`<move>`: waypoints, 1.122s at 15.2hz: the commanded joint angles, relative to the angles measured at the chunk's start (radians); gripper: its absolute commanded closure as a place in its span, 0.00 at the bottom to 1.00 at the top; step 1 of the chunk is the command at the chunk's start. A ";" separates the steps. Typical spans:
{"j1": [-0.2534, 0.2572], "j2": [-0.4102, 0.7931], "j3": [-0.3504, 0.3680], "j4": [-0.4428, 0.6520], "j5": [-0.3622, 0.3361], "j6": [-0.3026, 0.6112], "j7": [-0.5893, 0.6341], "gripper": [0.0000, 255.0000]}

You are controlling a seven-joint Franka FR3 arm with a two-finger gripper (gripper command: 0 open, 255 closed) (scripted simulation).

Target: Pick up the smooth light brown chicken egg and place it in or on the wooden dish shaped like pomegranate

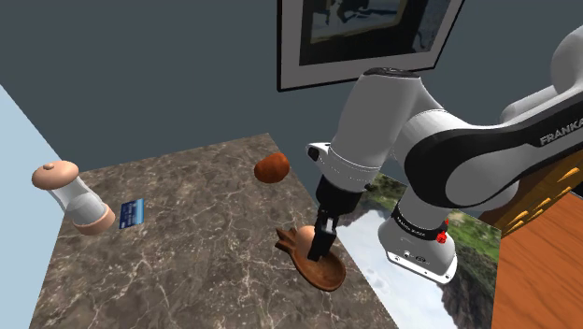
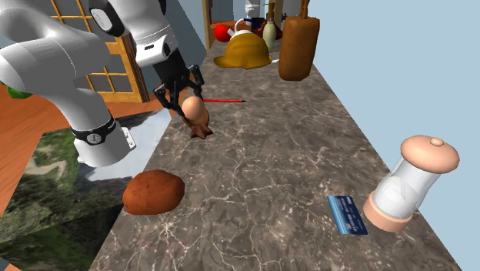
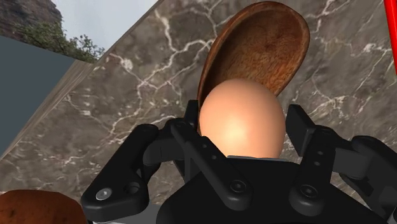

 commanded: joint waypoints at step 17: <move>-0.031 -0.159 -0.074 0.045 -0.098 -0.203 0.032 0.00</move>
